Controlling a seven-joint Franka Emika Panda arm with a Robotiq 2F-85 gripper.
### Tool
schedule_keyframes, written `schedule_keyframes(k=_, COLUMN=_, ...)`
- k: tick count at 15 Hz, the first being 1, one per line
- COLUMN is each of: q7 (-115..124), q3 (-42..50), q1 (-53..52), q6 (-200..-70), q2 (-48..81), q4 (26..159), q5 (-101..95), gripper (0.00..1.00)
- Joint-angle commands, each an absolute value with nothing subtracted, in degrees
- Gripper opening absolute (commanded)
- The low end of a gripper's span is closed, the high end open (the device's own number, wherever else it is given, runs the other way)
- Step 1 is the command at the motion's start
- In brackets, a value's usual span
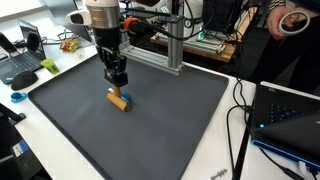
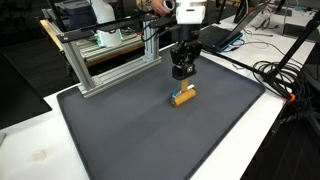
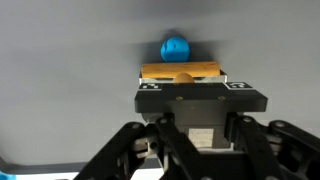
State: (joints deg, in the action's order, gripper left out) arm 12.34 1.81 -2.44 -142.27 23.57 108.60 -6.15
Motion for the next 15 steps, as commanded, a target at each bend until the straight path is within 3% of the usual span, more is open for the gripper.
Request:
schedule_keyframes(k=1, q7=12.8, q3=2.2, q1=-3.4, q6=-143.4, q2=23.6, q4=108.5, q5=-6.1, gripper=0.22)
schedule_keyframes(k=7, q7=7.3, q3=-0.9, q1=-3.7, q6=-142.3, q2=16.5, q4=109.7, q5=-5.2, gripper=0.22)
schedule_keyframes(k=14, q7=-3.8, q3=-1.7, q1=-4.0, q6=-122.9, q2=12.7, q4=104.4, q5=-10.1, gripper=0.22)
schedule_keyframes(k=15, q7=-2.9, q3=-2.6, q1=-3.6, q6=-125.3, q2=12.8, q4=106.2, q5=-6.4, gripper=0.47)
